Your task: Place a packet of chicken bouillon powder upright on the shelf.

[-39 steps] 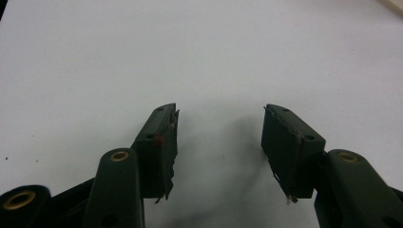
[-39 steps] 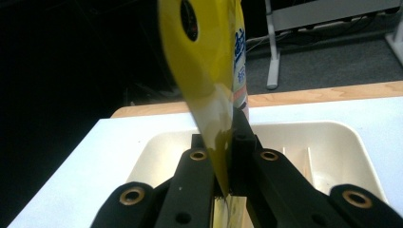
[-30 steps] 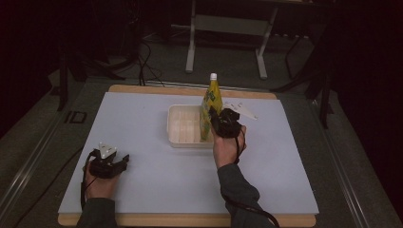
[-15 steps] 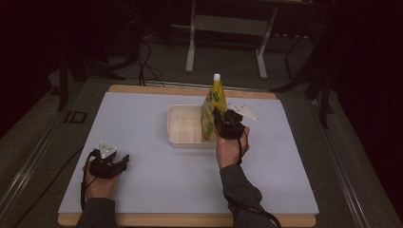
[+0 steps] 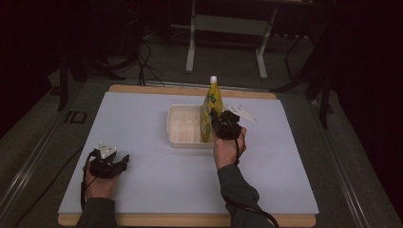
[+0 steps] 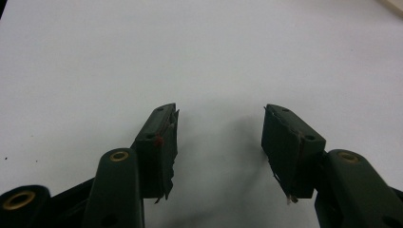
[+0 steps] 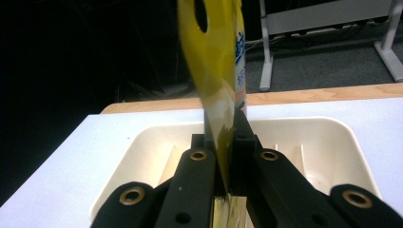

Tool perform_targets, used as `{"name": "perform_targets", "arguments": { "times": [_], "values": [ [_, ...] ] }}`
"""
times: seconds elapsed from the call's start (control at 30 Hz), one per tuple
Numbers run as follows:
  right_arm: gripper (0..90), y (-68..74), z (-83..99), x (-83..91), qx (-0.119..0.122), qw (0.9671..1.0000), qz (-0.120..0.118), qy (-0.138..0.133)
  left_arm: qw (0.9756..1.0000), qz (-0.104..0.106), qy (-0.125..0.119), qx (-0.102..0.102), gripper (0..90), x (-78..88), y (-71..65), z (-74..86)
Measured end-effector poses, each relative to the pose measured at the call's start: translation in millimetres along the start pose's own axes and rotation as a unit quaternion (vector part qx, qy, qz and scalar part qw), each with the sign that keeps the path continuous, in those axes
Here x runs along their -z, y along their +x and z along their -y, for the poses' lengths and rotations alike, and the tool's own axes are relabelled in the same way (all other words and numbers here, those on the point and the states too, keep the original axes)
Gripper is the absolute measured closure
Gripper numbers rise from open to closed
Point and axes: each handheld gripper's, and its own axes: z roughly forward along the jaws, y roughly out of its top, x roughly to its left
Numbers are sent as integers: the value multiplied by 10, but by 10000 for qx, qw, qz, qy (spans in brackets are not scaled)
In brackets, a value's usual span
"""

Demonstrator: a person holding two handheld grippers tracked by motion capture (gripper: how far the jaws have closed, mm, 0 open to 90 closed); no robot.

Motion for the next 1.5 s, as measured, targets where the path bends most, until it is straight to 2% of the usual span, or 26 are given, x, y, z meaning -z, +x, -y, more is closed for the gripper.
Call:
{"name": "perform_targets", "arguments": {
  "times": [0.57,1.2,1.5],
  "values": [
    [900,-32,39,-68,-13,9999,26,103,10000,-3,-1,14,458,-3,-1,0],
    [900,-41,136,-130,109,9995,43,282,10000,3,12,-5,458,0,2,0],
    [900,-43,173,-172,182,9988,36,453,10000,2,14,-11,458,1,1,0]
  ]
}}
